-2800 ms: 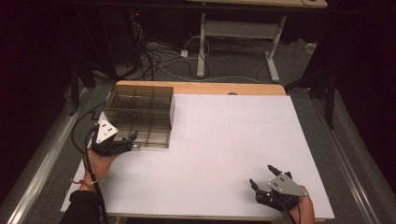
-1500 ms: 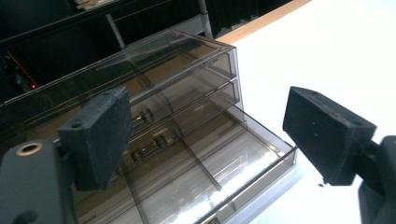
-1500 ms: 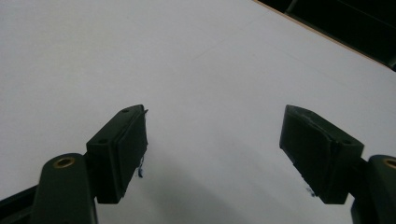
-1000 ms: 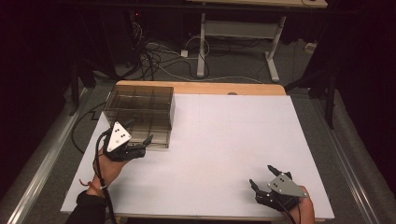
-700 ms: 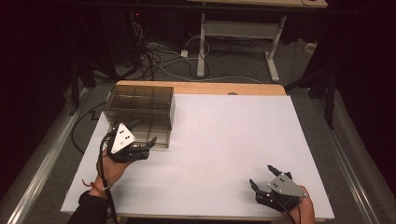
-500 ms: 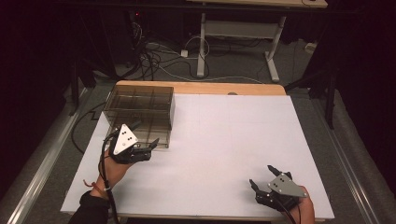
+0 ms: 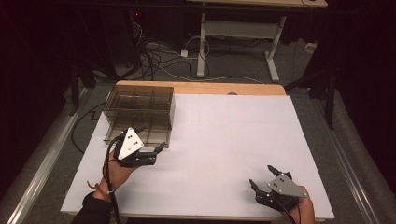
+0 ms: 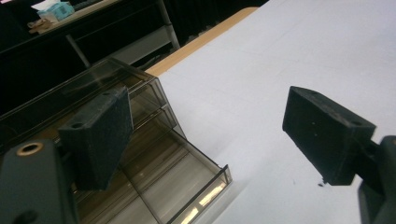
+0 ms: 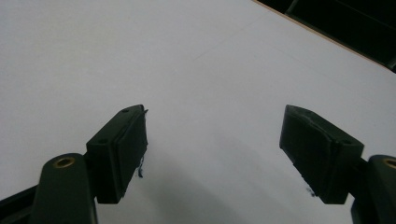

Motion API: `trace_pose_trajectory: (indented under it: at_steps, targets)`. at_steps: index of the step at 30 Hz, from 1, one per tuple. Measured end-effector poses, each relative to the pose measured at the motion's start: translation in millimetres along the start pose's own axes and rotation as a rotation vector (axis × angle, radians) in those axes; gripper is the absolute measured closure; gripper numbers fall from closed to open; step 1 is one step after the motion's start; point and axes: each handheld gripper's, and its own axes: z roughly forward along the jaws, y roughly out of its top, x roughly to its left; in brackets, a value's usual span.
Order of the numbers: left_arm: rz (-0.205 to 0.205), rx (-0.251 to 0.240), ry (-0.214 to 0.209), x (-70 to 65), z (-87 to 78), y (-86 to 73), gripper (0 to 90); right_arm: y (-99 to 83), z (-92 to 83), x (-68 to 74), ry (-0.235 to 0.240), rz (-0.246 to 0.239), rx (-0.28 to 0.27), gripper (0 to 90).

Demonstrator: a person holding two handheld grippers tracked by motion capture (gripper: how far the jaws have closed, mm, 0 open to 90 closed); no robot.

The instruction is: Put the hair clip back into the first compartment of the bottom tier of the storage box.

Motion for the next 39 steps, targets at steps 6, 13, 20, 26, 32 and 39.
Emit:
trace_pose_trajectory:
  at_steps: [6, 13, 20, 26, 32, 39]
  targets:
    - [0.014, 0.0, -0.015, -5.1, 0.2, 1.9, 15.2, 0.2, -0.5, -0.3, -0.004, -0.001, 0.0, 23.4]
    - [0.03, -0.006, -0.034, -11.3, -1.2, 3.7, 15.3, 0.0, -0.8, -0.3, -0.005, -0.004, 0.0, 23.4]
    - [0.045, -0.014, -0.055, -17.1, -0.8, 6.3, 15.3, 0.0, -0.5, -0.1, -0.004, -0.003, 0.001, 23.4]
    - [0.054, -0.014, -0.067, -20.9, -0.5, 7.9, 15.3, 0.0, -0.2, 0.1, -0.005, -0.006, 0.004, 23.5]
    - [0.074, -0.017, -0.082, -26.4, -1.9, 10.4, 15.3, 0.3, 0.0, 0.8, -0.004, -0.008, 0.004, 23.5]
    - [0.089, -0.018, -0.099, -30.9, -6.7, 9.6, 15.3, 0.2, -0.8, 0.4, -0.002, -0.011, 0.002, 23.4]
